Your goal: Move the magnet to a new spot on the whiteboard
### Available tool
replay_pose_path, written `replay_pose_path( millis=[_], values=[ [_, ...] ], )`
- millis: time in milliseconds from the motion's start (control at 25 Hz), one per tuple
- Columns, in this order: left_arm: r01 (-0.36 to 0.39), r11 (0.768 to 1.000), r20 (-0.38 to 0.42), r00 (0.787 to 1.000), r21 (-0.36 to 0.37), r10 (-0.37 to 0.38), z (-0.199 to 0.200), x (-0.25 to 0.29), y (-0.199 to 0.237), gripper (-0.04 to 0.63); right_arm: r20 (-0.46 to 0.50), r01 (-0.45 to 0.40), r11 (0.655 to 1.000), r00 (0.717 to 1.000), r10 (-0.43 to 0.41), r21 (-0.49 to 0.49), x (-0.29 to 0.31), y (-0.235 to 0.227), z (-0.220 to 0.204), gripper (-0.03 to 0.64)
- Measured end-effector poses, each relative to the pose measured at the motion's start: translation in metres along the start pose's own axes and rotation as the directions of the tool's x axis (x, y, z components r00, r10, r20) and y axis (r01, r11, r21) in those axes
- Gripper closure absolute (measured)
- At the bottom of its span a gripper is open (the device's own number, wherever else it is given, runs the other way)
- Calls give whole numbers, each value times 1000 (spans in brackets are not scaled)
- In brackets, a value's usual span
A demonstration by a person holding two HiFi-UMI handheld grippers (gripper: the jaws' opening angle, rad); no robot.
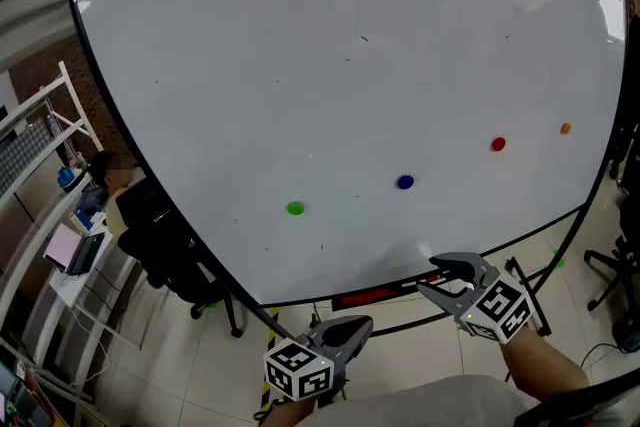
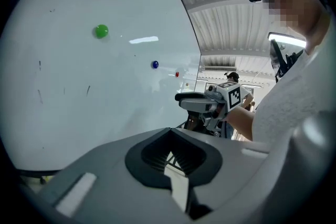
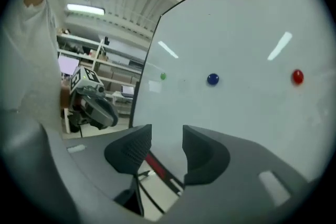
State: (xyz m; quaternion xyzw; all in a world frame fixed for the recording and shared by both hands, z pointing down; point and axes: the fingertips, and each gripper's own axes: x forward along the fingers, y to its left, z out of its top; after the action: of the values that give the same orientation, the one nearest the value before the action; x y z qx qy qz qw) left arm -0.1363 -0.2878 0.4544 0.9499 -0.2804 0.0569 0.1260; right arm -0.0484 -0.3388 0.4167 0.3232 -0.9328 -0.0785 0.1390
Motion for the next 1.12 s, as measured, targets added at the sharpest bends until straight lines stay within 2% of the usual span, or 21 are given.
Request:
replay_pose_path(
  millis=[160, 280, 440, 600, 760, 920, 1120],
  values=[
    [-15, 1000, -13, 1000, -12, 15, -16, -7, -40, 611, -3, -117, 983, 993, 119, 144, -39, 58, -32, 450],
    [-5, 1000, -31, 1000, -15, 4, -33, -7, -91, 611, 10, -178, 961, 984, 180, 210, -82, 104, -47, 514],
    [18, 999, -46, 999, -29, -20, -62, -6, -179, 611, 49, -203, 939, 979, 197, 278, -156, 155, -60, 608],
    [38, 998, -54, 998, -50, -41, -90, -12, -265, 611, 63, -212, 928, 977, 202, 307, -229, 201, -71, 612],
    [66, 994, -62, 995, -82, -72, -112, -22, -331, 611, 51, -229, 909, 973, 226, 349, -284, 245, -79, 612],
    [94, 995, -49, 994, -44, -96, -107, -30, -361, 611, 79, -215, 908, 977, 200, 360, -313, 261, -66, 612],
    [79, 996, -43, 996, -34, -81, -95, -35, -374, 611, 109, -201, 906, 979, 172, 373, -335, 264, -58, 612]
  ],
)
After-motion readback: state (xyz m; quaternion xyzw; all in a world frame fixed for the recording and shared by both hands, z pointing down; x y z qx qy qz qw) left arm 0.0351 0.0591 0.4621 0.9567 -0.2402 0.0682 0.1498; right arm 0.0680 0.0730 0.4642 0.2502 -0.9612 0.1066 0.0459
